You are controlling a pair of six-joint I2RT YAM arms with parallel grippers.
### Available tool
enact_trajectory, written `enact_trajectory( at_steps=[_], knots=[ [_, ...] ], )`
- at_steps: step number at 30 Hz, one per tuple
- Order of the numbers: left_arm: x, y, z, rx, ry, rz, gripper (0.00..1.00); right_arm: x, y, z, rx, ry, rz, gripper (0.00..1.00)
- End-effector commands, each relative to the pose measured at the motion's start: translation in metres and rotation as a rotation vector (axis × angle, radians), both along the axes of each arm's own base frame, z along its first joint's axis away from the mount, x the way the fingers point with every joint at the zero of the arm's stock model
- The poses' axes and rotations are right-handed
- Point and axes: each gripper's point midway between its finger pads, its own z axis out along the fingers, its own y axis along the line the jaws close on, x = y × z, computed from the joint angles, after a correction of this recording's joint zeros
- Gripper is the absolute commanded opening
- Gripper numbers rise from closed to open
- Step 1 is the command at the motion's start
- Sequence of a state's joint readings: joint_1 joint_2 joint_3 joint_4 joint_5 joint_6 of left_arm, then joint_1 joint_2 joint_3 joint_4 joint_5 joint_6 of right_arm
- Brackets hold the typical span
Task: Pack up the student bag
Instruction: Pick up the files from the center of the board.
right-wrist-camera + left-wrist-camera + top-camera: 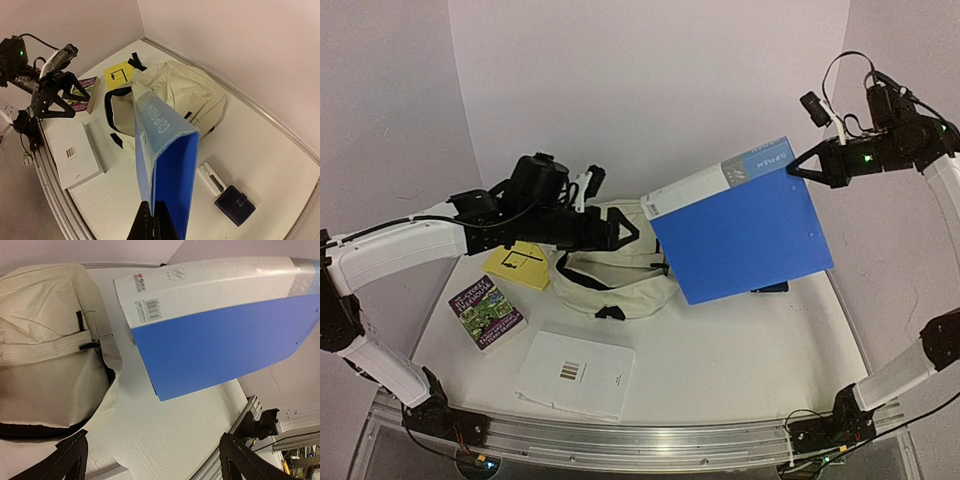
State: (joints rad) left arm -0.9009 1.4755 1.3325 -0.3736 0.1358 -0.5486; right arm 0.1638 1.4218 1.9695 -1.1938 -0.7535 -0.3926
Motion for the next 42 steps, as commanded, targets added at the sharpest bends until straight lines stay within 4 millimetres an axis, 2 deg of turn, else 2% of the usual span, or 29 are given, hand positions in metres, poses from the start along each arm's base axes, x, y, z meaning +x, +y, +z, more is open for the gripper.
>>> enact_trajectory(
  at_steps=[1,6,10,15,18,22,26,33,35,37,40,42],
  knots=[
    [0.011,0.033,0.048,-0.105,-0.083,0.114,0.94,0.019,0.018,0.046,0.107,-0.140,-0.008,0.00],
    [0.014,0.043,0.063,-0.081,-0.136,0.103,1.00,0.024,0.037,0.051,0.147,-0.135,0.063,0.00],
    [0.012,0.042,0.067,-0.052,-0.169,0.030,1.00,0.010,0.050,0.051,0.145,-0.159,0.144,0.00],
    [0.002,0.030,0.080,0.004,-0.250,-0.143,1.00,-0.006,0.062,0.036,0.123,-0.148,0.215,0.00],
    [0.003,0.025,0.072,0.086,-0.284,-0.224,1.00,-0.020,0.073,0.026,0.111,-0.132,0.269,0.00],
    [0.002,0.021,0.074,0.130,-0.365,-0.285,1.00,-0.038,0.084,0.019,0.111,-0.113,0.338,0.00],
    [-0.009,0.008,0.072,0.124,-0.426,-0.391,1.00,-0.052,0.092,0.016,0.129,-0.086,0.394,0.00],
    [-0.027,-0.028,0.037,0.197,-0.412,-0.537,0.98,-0.066,0.105,0.004,0.133,-0.044,0.459,0.00],
    [-0.033,-0.033,0.034,0.187,-0.407,-0.574,0.91,-0.068,0.106,0.000,0.128,-0.035,0.466,0.00],
    [-0.039,-0.035,0.034,0.167,-0.403,-0.599,0.79,-0.068,0.106,-0.004,0.115,-0.036,0.463,0.00],
    [-0.047,-0.032,0.039,0.129,-0.423,-0.617,0.51,-0.065,0.105,-0.009,0.092,-0.043,0.449,0.00],
    [-0.052,-0.029,0.043,0.104,-0.442,-0.619,0.26,-0.060,0.103,-0.013,0.069,-0.055,0.428,0.00]
  ],
)
